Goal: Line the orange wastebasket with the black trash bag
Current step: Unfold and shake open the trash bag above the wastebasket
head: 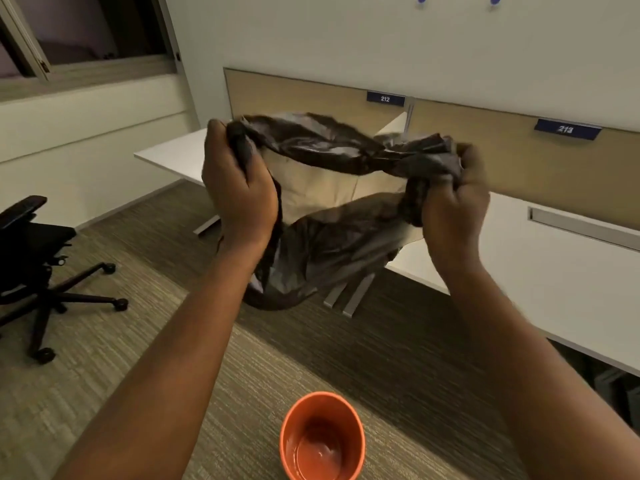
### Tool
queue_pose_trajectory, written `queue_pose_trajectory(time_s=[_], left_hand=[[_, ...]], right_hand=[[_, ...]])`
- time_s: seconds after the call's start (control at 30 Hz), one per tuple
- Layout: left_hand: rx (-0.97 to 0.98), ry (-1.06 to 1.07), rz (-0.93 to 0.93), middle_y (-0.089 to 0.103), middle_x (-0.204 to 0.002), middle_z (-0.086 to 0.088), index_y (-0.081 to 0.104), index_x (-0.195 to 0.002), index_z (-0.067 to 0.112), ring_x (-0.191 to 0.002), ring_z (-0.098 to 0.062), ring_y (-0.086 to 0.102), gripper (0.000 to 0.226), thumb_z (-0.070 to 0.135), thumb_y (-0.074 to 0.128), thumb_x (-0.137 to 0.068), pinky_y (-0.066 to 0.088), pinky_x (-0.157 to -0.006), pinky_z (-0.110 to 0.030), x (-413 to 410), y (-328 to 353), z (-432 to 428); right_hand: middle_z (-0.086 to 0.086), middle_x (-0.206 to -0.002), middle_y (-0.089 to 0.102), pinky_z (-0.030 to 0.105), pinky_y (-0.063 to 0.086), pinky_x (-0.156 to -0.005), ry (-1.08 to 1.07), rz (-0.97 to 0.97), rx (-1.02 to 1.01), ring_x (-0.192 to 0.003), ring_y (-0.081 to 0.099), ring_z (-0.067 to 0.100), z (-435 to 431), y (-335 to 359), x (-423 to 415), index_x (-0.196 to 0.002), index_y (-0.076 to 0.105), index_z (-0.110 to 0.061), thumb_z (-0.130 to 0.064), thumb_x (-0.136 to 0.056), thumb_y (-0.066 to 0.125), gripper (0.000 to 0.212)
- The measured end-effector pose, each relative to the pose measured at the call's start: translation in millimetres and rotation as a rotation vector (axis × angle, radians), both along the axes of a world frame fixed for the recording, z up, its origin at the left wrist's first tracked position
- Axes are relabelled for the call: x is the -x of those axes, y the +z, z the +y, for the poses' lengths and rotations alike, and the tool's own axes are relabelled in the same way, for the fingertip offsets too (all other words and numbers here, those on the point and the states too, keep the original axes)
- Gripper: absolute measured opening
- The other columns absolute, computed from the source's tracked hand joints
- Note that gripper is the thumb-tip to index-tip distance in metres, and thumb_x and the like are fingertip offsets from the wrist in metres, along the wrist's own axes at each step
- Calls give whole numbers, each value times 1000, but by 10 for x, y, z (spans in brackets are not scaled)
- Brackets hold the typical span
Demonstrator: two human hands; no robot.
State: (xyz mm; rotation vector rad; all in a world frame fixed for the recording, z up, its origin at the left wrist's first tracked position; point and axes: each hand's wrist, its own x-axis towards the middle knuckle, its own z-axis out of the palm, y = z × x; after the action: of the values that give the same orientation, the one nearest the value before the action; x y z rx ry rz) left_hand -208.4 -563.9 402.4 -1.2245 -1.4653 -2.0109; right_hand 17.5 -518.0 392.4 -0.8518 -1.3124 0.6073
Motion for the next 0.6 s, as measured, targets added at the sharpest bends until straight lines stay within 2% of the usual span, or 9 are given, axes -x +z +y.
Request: queue_pose_trajectory(time_s=[0.07, 0.13, 0.2, 0.27, 0.33, 0.4, 0.47, 0.53, 0.6], left_hand=[[104, -86, 194, 58, -85, -21, 55, -96, -2, -77, -29, 57, 18, 11, 43, -98, 44, -70, -38, -92, -457, -128], [460, -182, 247, 63, -85, -22, 58, -93, 2, -78, -36, 62, 20, 19, 46, -93, 47, -69, -42, -48, -1176, -106], [933, -297, 136, 72, -96, -22, 67, -99, 7, -92, -40, 69, 29, 28, 50, -90, 54, -78, -46, 74, -1855, -25], [1330, -355, -82, 74, -104, -17, 72, -102, 14, -104, -36, 68, 20, 22, 57, -92, 54, -87, -39, 211, -2266, -29], [1349, -394, -410, 70, -87, -16, 68, -84, 11, -86, -30, 67, 18, 13, 54, -94, 53, -73, -38, 283, -2342, -13], [1137, -379, -803, 56, -70, -12, 58, -71, 10, -67, -22, 54, 28, 8, 49, -97, 41, -52, -26, 261, -2077, 75], [885, -301, -942, 51, -67, -4, 55, -71, 12, -67, -19, 49, 30, 5, 44, -99, 36, -42, -20, 255, -1652, 228], [657, -269, -888, 59, -75, -4, 60, -81, 13, -76, -21, 56, 24, 10, 43, -97, 45, -51, -16, 262, -1279, 399], [511, -238, -815, 70, -98, -14, 66, -92, 13, -97, -32, 66, 25, 23, 43, -88, 56, -82, -31, 262, -1078, 487]], right_hand=[[-4, -81, 66, 20, 53, -57, -33, -360, -164, -69, 65, 2, -236, -429, -32, -119, 54, -7, -21, -97, 54, 26], [10, -102, 74, 38, 59, -74, 65, -857, 99, -91, 73, 27, -191, -1143, -66, -131, 55, -13, -27, -93, 61, 41], [11, -118, 72, 42, 55, -90, 218, -1246, 462, -111, 68, 35, -27, -1780, -141, -125, 64, -26, -25, -88, 61, 37], [7, -112, 73, 38, 55, -91, 302, -1347, 652, -110, 68, 29, 27, -2069, -241, -110, 72, -24, -19, -86, 57, 28], [8, -110, 73, 32, 52, -88, 280, -1284, 725, -110, 67, 27, 129, -2098, -320, -105, 74, -17, -14, -91, 52, 26], [8, -97, 70, 29, 46, -74, 222, -1140, 747, -104, 68, 30, 322, -1897, -333, -86, 70, -18, -14, -94, 51, 21], [8, -95, 68, 26, 39, -69, 136, -895, 729, -96, 65, 27, 513, -1514, -258, -88, 71, -18, -11, -96, 50, 24], [4, -99, 64, 22, 39, -73, 15, -637, 588, -92, 57, 19, 579, -1081, -143, -109, 73, -12, -7, -98, 46, 30], [-6, -94, 63, 8, 41, -67, -45, -362, 385, -83, 55, 10, 497, -738, -71, -113, 68, -14, -6, -99, 42, 30]])
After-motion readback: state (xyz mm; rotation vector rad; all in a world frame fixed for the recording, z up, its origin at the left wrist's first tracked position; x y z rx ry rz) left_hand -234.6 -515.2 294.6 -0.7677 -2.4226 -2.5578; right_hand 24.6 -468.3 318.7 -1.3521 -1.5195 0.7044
